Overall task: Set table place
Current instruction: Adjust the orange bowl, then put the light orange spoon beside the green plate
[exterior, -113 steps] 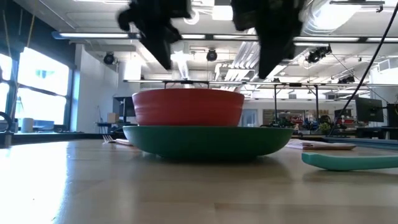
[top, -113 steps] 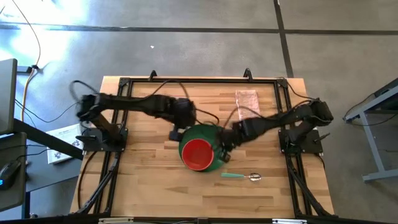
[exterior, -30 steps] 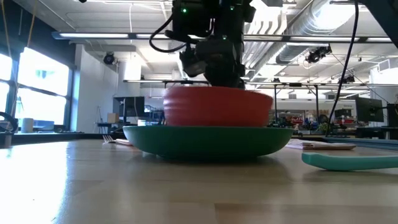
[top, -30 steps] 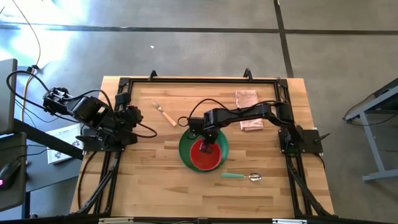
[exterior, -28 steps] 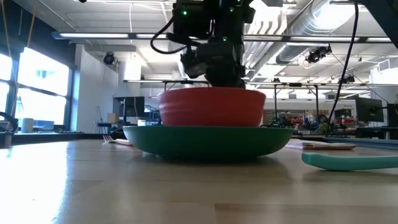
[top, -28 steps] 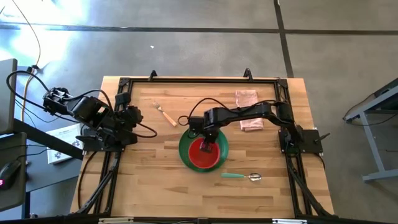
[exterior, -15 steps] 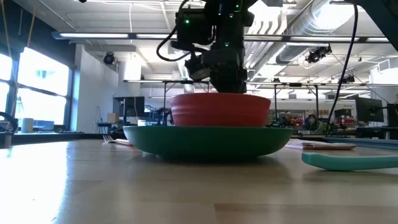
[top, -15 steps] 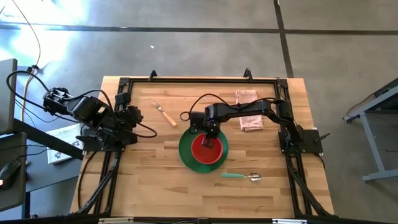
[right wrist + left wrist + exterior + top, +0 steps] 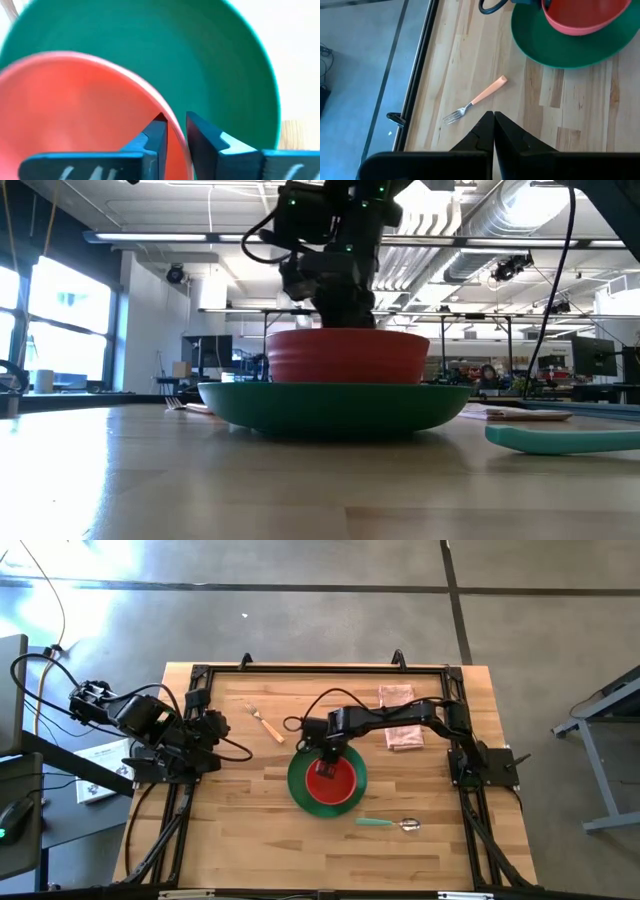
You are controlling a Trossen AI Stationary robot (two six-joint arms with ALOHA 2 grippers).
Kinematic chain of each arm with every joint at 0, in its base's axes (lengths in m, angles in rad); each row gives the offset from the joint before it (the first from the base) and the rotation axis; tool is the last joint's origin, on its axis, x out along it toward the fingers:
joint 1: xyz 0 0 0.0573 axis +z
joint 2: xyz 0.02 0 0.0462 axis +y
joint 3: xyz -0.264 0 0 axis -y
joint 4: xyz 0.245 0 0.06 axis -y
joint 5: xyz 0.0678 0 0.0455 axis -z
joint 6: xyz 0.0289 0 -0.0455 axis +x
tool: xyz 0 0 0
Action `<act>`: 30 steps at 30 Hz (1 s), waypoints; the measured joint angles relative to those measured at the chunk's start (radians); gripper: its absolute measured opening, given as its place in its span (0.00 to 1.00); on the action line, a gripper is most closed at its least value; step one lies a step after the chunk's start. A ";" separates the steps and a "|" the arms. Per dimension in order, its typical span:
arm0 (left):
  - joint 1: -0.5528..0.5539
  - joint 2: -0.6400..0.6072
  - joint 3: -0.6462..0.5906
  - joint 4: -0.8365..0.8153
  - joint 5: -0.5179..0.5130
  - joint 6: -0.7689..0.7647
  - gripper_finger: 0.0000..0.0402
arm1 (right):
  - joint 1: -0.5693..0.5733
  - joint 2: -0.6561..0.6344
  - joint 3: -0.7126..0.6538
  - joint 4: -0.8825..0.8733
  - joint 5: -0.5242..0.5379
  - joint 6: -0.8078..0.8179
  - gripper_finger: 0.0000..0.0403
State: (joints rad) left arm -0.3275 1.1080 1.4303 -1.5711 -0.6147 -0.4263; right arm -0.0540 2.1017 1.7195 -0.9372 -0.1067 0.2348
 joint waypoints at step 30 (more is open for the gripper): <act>0.000 0.000 0.000 0.000 0.004 -0.002 0.00 | -0.001 -0.002 0.021 0.001 -0.010 -0.002 0.17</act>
State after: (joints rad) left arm -0.3275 1.1084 1.4303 -1.5711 -0.6104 -0.4278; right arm -0.0547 2.1002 1.7402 -0.9364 -0.1169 0.2332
